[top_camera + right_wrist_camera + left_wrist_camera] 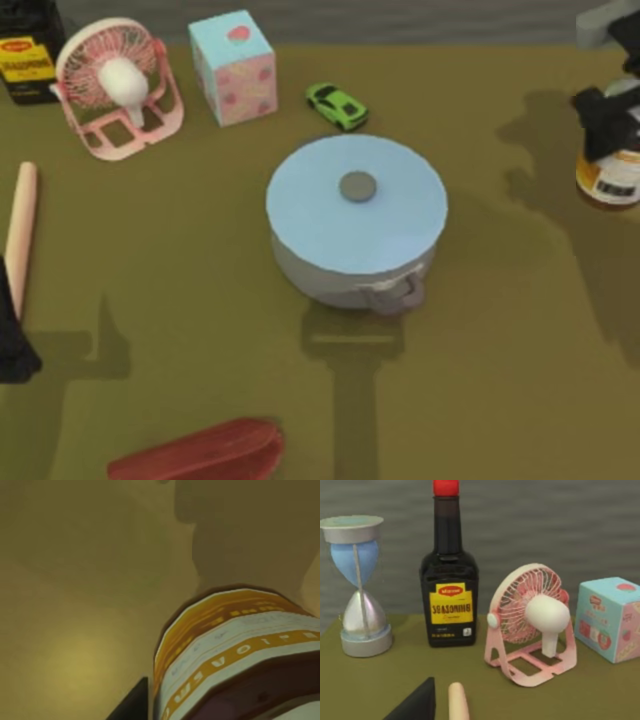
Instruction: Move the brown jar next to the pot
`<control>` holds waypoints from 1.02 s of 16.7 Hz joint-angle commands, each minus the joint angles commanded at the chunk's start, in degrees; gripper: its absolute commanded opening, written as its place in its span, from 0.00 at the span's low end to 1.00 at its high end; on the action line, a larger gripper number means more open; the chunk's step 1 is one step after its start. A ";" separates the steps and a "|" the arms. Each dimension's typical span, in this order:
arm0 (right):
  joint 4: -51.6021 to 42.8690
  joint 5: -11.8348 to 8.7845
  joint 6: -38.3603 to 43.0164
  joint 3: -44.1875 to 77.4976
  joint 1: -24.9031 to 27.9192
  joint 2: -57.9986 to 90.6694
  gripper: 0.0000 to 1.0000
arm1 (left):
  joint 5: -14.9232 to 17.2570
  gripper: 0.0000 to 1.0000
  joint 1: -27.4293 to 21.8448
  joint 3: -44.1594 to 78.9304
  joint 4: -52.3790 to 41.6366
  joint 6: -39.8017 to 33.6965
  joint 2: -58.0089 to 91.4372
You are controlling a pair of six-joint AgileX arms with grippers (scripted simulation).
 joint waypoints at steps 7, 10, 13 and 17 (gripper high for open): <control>7.57 5.59 32.26 -9.31 9.48 -1.72 0.00 | 0.00 1.00 0.00 0.00 0.00 0.00 0.00; 10.02 7.15 38.82 -11.42 11.95 -2.66 0.00 | 0.00 1.00 0.00 0.00 0.00 0.00 0.00; 10.64 7.52 40.15 -11.87 12.53 -2.92 0.00 | 0.00 1.00 0.00 0.00 0.00 0.00 0.00; 10.72 7.36 40.19 -11.90 12.22 -2.61 0.00 | 0.00 1.00 0.00 0.00 0.00 0.00 0.00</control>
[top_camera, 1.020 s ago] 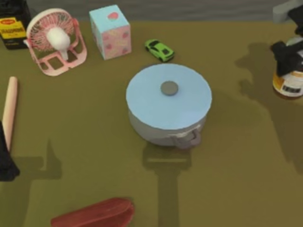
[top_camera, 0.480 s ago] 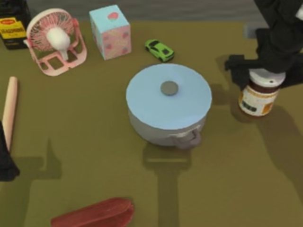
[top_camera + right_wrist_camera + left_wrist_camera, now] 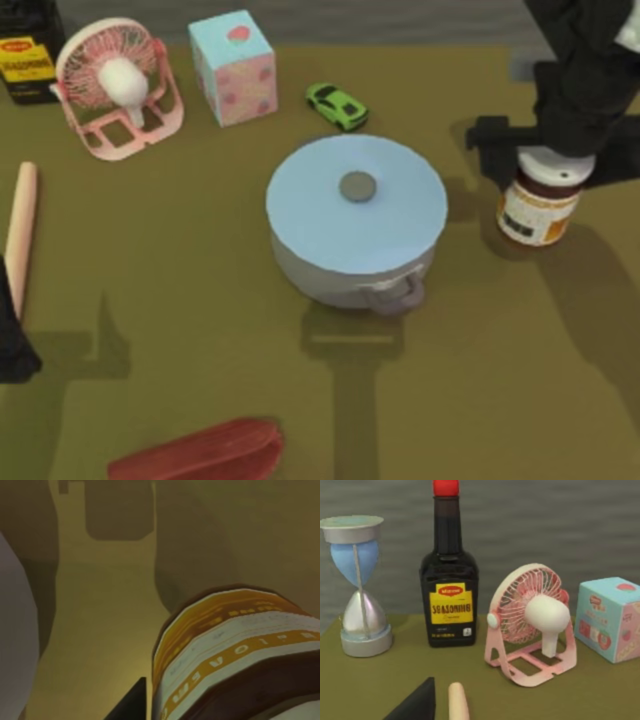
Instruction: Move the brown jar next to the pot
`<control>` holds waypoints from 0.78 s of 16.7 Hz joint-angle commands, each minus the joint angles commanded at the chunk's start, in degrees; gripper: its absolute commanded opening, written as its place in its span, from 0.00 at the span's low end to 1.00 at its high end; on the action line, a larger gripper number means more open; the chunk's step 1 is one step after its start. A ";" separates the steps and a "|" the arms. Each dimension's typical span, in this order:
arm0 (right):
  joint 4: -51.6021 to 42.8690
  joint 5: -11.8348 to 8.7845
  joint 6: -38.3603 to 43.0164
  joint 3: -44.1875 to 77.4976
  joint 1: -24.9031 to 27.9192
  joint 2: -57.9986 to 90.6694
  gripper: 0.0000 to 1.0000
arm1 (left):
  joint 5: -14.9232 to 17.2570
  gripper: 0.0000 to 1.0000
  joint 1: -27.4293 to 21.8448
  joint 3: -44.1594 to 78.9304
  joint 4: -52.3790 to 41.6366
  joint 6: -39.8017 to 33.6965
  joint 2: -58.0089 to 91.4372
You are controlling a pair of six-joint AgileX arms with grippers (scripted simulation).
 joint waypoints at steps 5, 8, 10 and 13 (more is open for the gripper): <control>7.66 0.13 -0.11 -4.67 0.11 2.55 0.00 | 0.00 1.00 0.00 0.00 0.00 0.00 0.00; 9.63 0.18 -0.13 -5.96 0.17 3.40 0.00 | 0.00 1.00 0.00 0.00 0.00 0.00 0.00; 9.63 0.18 -0.13 -5.96 0.17 3.40 0.00 | 0.00 1.00 0.00 0.00 0.00 0.00 0.00; 9.63 0.18 -0.13 -5.96 0.17 3.40 0.23 | 0.00 1.00 0.00 0.00 0.00 0.00 0.00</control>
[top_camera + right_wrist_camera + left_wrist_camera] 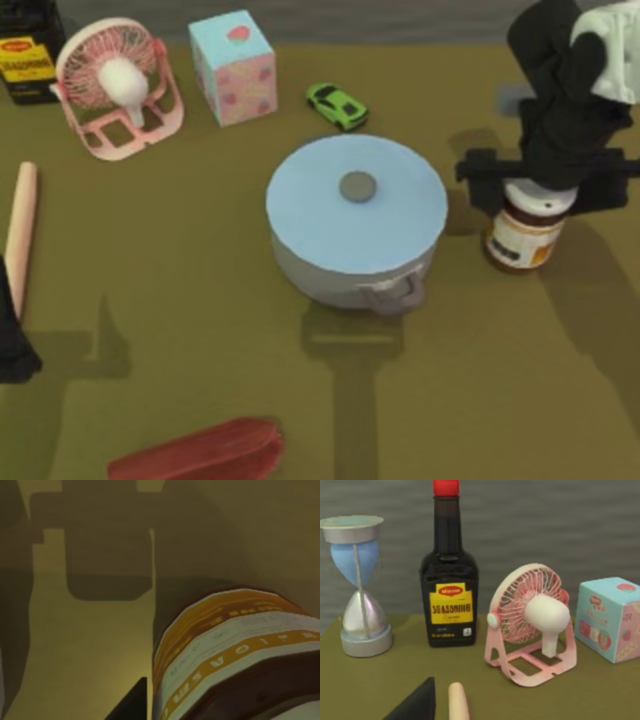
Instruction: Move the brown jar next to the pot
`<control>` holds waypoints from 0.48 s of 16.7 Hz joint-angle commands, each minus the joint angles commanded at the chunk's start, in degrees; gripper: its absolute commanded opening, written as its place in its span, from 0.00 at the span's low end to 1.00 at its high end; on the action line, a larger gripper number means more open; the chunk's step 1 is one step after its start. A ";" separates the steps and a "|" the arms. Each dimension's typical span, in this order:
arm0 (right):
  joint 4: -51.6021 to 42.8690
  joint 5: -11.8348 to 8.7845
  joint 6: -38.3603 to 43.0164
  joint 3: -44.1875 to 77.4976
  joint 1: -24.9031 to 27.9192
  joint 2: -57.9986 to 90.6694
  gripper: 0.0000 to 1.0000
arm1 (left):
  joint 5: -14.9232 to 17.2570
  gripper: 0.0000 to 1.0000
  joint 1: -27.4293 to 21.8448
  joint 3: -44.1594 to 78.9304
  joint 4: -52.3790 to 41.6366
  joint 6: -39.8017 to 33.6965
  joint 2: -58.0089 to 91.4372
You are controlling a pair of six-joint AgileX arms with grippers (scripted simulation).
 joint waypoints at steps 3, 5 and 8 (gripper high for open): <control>0.00 0.00 0.00 0.00 0.00 0.00 0.45 | 0.00 1.00 0.00 0.00 0.00 0.00 0.00; 0.00 0.00 0.00 0.00 0.00 0.00 0.60 | 0.00 1.00 0.00 0.00 0.00 0.00 0.00; 0.00 0.00 0.00 0.00 0.00 0.00 0.83 | 0.00 1.00 0.00 0.00 0.00 0.00 0.00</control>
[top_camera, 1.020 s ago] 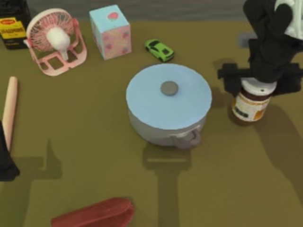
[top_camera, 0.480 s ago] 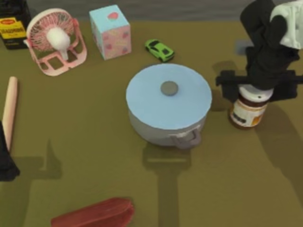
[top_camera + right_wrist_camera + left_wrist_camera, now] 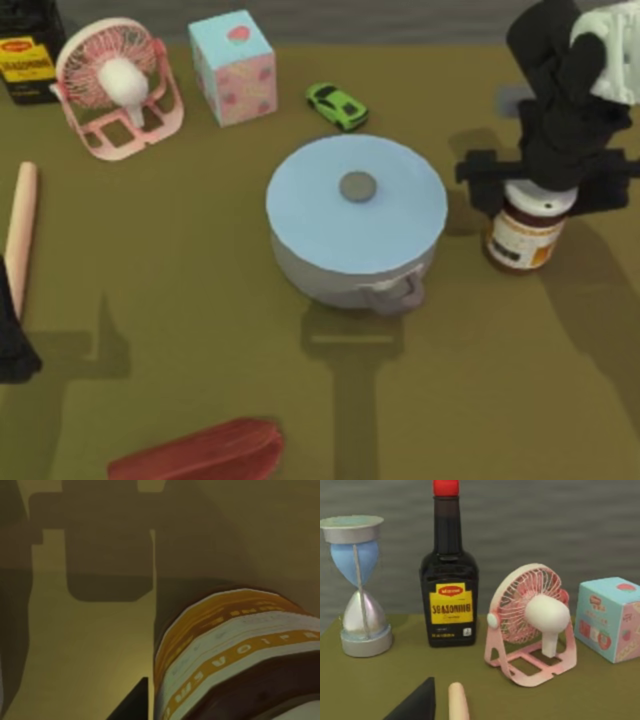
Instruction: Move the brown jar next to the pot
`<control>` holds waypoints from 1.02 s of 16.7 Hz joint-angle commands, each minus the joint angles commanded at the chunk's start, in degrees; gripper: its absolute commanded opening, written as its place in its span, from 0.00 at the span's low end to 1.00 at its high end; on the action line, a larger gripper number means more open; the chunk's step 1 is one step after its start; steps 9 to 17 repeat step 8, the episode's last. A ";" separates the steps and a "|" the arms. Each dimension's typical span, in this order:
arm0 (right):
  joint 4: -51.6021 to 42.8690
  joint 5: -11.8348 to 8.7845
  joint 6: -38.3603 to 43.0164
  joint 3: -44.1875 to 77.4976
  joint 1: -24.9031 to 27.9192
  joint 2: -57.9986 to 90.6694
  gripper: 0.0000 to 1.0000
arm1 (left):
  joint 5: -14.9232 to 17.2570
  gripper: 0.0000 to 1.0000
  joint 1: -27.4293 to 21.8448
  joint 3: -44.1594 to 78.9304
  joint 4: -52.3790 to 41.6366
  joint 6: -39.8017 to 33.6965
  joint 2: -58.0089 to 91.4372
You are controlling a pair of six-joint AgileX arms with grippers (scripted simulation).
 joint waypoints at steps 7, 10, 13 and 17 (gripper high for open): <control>0.00 0.00 0.00 0.00 0.00 0.00 1.00 | 0.00 1.00 0.00 0.00 0.00 0.00 0.00; 0.00 0.00 0.00 0.00 0.00 0.00 1.00 | 0.00 1.00 0.00 0.00 0.00 0.00 0.00; 0.00 0.00 0.00 0.00 0.00 0.00 1.00 | 0.00 1.00 0.00 0.00 0.00 0.00 0.00; 0.00 0.00 0.00 0.00 0.00 0.00 1.00 | 0.00 1.00 0.00 0.00 0.00 0.00 0.00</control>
